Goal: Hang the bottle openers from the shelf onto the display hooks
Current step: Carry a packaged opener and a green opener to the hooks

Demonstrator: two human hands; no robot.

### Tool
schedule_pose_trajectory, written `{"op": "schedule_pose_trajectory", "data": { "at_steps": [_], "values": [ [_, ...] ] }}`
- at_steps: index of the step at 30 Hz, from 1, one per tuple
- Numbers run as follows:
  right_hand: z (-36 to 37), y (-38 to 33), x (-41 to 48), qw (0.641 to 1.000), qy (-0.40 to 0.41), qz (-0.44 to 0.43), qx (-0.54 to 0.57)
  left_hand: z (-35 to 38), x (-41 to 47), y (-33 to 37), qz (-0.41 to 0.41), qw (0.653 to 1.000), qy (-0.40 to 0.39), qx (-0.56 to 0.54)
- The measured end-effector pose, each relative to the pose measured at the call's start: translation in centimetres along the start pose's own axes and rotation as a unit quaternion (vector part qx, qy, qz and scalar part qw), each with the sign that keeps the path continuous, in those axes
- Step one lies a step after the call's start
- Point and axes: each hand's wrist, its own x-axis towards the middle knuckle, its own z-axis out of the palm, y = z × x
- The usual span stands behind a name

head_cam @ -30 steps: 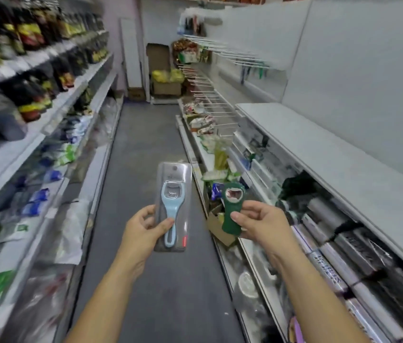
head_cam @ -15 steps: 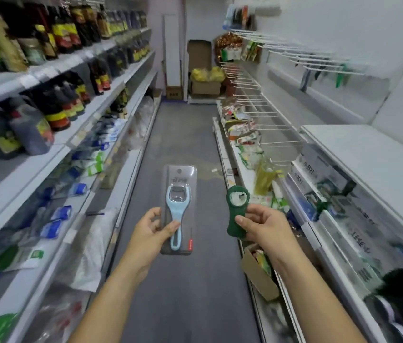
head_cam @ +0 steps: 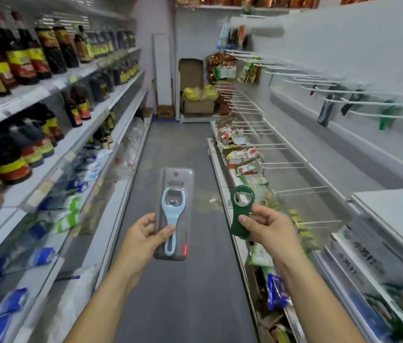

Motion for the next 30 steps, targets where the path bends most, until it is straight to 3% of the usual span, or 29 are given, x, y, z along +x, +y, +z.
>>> {"op": "schedule_pose_trajectory", "data": {
  "at_steps": [4, 15, 30],
  "values": [
    [2.8, -0.5, 7.9, 0.998, 0.056, -0.016, 0.005, -0.3, 10.8, 1.0, 0.002, 0.997, -0.072, 0.009],
    [5.2, -2.2, 25.2, 0.989, 0.146, -0.012, -0.019, 4.6, 32.4, 4.0, 0.014, 0.986, -0.162, 0.024],
    [-3.0, -3.1, 47.1, 0.965, 0.261, -0.024, 0.012, 20.8, 56.5, 4.2, -0.008, 0.964, -0.258, 0.07]
  ]
}}
